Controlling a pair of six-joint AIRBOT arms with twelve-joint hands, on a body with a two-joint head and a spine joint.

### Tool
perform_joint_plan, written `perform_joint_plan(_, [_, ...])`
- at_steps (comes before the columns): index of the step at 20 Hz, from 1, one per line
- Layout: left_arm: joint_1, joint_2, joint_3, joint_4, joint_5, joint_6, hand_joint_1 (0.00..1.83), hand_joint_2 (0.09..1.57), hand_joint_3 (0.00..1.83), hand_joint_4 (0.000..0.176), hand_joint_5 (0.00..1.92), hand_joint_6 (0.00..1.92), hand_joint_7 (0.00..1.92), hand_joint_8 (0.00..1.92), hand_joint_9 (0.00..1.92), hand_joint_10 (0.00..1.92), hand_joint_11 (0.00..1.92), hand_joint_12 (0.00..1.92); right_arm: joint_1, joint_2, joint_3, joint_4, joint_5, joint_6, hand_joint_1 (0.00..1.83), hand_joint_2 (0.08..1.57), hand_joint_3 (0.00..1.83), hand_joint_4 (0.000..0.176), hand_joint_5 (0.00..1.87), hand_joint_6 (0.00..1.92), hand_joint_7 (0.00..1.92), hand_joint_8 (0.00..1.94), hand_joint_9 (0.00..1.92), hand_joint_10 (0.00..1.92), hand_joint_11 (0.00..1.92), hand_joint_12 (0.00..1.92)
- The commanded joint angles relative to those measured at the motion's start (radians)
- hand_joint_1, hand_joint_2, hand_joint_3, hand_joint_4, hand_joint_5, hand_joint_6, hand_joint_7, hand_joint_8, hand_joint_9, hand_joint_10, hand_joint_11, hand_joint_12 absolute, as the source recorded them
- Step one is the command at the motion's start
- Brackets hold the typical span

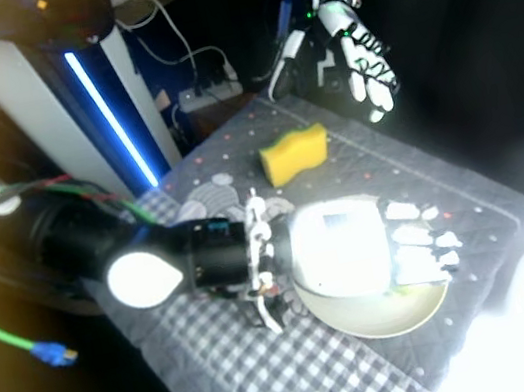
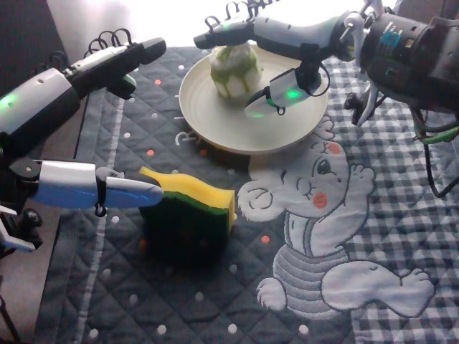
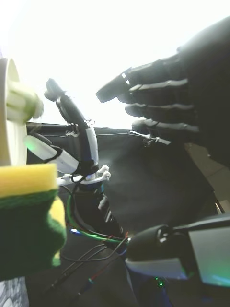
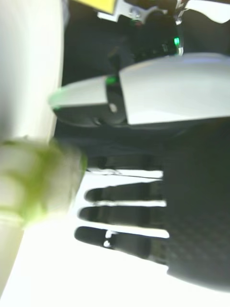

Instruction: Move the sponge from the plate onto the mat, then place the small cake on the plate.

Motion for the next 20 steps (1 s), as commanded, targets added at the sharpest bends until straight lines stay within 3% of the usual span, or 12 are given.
perform_joint_plan(1, [-0.014, -0.006, 0.004, -0.005, -0.123, -0.011, 1.0, 0.81, 0.0, 0.0, 0.17, 0.01, 0.09, 0.0, 0.08, 0.0, 0.0, 1.0, 0.017, -0.003, 0.005, 0.019, 0.078, 0.003, 1.0, 0.94, 0.0, 0.133, 0.26, 0.0, 0.22, 0.0, 0.25, 0.01, 0.0, 1.01])
perform_joint_plan(2, [-0.013, -0.006, 0.004, -0.006, -0.124, -0.012, 0.98, 0.8, 0.0, 0.0, 0.18, 0.01, 0.08, 0.0, 0.08, 0.0, 0.0, 1.02, 0.017, -0.002, 0.004, 0.006, 0.072, 0.003, 1.03, 0.97, 0.0, 0.071, 0.24, 0.0, 0.29, 0.01, 0.36, 0.02, 0.06, 0.99])
perform_joint_plan(3, [-0.013, -0.007, 0.004, -0.006, -0.124, -0.012, 0.98, 0.8, 0.0, 0.0, 0.18, 0.01, 0.08, 0.0, 0.08, 0.0, 0.0, 1.02, 0.017, -0.002, 0.004, 0.004, 0.07, 0.004, 1.03, 0.97, 0.0, 0.071, 0.24, 0.0, 0.29, 0.01, 0.36, 0.02, 0.06, 0.99])
perform_joint_plan(5, [-0.008, -0.005, 0.001, -0.013, -0.131, -0.016, 0.96, 0.8, 0.0, 0.011, 0.19, 0.0, 0.08, 0.0, 0.06, 0.01, 0.0, 0.93, 0.017, 0.043, -0.032, -0.098, 0.084, 0.113, 1.03, 0.98, 0.0, 0.032, 0.27, 0.0, 0.29, 0.0, 0.36, 0.0, 0.04, 0.95])
perform_joint_plan(7, [-0.003, 0.001, -0.003, -0.022, -0.149, -0.016, 0.94, 0.82, 0.01, 0.008, 0.13, 0.0, 0.05, 0.0, 0.03, 0.0, 0.0, 0.88, 0.017, 0.132, -0.074, -0.06, 0.147, 0.137, 0.87, 0.98, 0.0, 0.056, 0.27, 0.0, 0.29, 0.0, 0.32, 0.0, 0.0, 0.76])
perform_joint_plan(9, [0.013, 0.017, -0.015, -0.039, -0.186, -0.016, 0.91, 0.82, 0.01, 0.0, 0.09, 0.0, 0.01, 0.0, 0.02, 0.0, 0.0, 0.72, 0.015, 0.231, -0.137, 0.003, 0.217, 0.137, 0.81, 0.99, 0.0, 0.05, 0.25, 0.0, 0.27, 0.0, 0.3, 0.0, 0.0, 0.7])
perform_joint_plan(11, [0.049, 0.043, -0.035, -0.076, -0.254, -0.015, 0.96, 0.81, 0.0, 0.0, 0.08, 0.03, 0.02, 0.01, 0.01, 0.01, 0.0, 0.49, 0.004, 0.327, -0.213, 0.068, 0.311, 0.137, 0.82, 0.96, 0.0, 0.104, 0.27, 0.0, 0.3, 0.0, 0.34, 0.0, 0.06, 0.62])
perform_joint_plan(12, [0.064, 0.05, -0.041, -0.091, -0.277, -0.011, 0.99, 0.82, 0.01, 0.0, 0.1, 0.03, 0.04, 0.01, 0.01, 0.0, 0.0, 0.49, -0.009, 0.359, -0.24, 0.093, 0.341, 0.137, 0.84, 0.96, 0.0, 0.088, 0.25, 0.0, 0.29, 0.0, 0.33, 0.0, 0.08, 0.53])
perform_joint_plan(14, [0.099, 0.065, -0.056, -0.135, -0.326, 0.015, 0.98, 0.85, 0.02, 0.002, 0.1, 0.01, 0.05, 0.0, 0.03, 0.01, 0.0, 0.47, -0.084, 0.472, -0.348, 0.268, 0.48, 0.035, 0.9, 0.94, 0.0, 0.123, 0.25, 0.0, 0.3, 0.0, 0.3, 0.0, 0.1, 0.37])
perform_joint_plan(15, [0.103, 0.067, -0.057, -0.141, -0.334, 0.018, 0.91, 0.87, 0.02, 0.001, 0.07, 0.0, 0.04, 0.0, 0.03, 0.01, 0.0, 0.47, -0.1, 0.493, -0.367, 0.295, 0.518, 0.019, 0.97, 0.95, 0.0, 0.117, 0.28, 0.01, 0.32, 0.01, 0.31, 0.0, 0.12, 0.37])
perform_joint_plan(18, [0.139, 0.08, -0.07, -0.178, -0.403, 0.019, 0.78, 0.87, 0.01, 0.022, 0.03, 0.0, 0.05, 0.0, 0.07, 0.01, 0.0, 0.61, -0.22, 0.599, -0.481, 0.446, 0.72, -0.064, 0.97, 0.96, 0.0, 0.084, 0.26, 0.0, 0.34, 0.01, 0.33, 0.01, 0.08, 0.35])
perform_joint_plan(20, [0.169, 0.081, -0.081, -0.199, -0.451, 0.019, 0.69, 0.86, 0.0, 0.076, 0.02, 0.0, 0.05, 0.0, 0.09, 0.01, 0.0, 0.77, -0.343, 0.634, -0.526, 0.552, 0.859, -0.074, 0.92, 0.91, 0.0, 0.104, 0.27, 0.0, 0.36, 0.01, 0.36, 0.0, 0.07, 0.41])
